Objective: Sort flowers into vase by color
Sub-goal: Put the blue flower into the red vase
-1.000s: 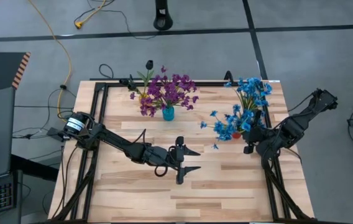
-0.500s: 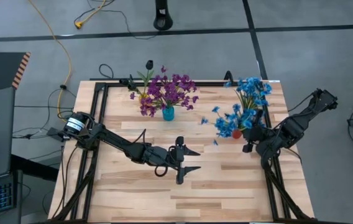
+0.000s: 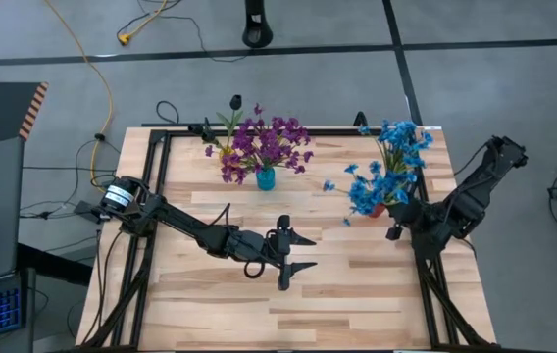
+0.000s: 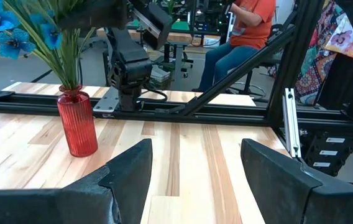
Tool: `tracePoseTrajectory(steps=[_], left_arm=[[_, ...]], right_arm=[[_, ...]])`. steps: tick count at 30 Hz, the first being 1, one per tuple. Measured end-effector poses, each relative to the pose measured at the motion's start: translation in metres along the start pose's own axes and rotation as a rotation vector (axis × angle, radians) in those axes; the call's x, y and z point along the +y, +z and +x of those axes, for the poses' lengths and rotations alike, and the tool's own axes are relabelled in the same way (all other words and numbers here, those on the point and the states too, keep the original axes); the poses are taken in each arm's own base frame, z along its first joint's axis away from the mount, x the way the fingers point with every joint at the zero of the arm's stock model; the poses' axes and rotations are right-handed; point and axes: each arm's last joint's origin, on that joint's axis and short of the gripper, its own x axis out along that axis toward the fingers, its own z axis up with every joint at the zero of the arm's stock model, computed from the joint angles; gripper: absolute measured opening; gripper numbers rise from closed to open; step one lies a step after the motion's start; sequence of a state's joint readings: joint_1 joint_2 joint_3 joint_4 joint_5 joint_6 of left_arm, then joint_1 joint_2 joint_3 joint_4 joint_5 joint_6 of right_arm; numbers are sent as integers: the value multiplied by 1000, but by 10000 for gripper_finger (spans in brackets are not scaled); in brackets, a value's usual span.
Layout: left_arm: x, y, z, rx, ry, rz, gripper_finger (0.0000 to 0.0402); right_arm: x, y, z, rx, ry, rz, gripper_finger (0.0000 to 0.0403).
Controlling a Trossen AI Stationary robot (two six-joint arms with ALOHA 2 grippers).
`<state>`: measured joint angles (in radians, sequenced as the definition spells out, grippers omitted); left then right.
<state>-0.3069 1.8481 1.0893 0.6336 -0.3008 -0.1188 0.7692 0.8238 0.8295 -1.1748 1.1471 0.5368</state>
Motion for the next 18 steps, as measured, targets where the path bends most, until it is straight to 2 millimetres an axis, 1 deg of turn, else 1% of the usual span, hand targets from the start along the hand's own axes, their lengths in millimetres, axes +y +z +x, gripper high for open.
tracePoseTrajectory(steps=[6, 18], left_arm=[[0, 0, 0, 0, 0, -2, 233], [0, 0, 0, 1, -8, -2, 233]], right_arm=[[1, 0, -2, -19, 6, 35, 44], [4, -4, -1, -38, -25, 37, 44]])
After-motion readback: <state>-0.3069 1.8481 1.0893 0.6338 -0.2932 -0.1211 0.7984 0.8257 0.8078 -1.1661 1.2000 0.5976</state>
